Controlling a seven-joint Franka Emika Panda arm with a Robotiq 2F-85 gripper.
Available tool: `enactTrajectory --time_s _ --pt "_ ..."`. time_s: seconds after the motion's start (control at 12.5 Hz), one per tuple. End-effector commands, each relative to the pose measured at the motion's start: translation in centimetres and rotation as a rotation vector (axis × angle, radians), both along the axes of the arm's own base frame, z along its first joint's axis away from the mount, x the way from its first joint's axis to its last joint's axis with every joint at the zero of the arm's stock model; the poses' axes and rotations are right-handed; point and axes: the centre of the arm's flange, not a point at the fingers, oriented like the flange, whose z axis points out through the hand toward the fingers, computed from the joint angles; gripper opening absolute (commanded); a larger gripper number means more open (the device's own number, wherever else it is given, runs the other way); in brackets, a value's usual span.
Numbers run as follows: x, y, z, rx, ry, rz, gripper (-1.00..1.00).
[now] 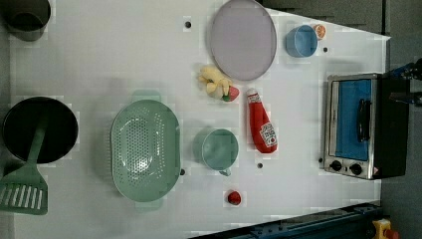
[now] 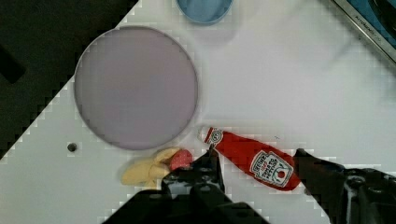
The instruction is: Pick Ketchup from the table and place it in strainer.
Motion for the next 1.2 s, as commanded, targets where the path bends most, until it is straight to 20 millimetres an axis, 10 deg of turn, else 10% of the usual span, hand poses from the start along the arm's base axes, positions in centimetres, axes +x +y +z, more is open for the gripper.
enactTrajectory --time_s 0.08,0.24,1.2 --pt "-6.4 -1.1 3.9 0.007 0.053 0.018 0.58" --pt "-5.8 -0.9 1.7 0.01 0.088 0.038 0.99" --pt "-4.4 1.2 -19.8 0.05 0.111 0.987 1.0"
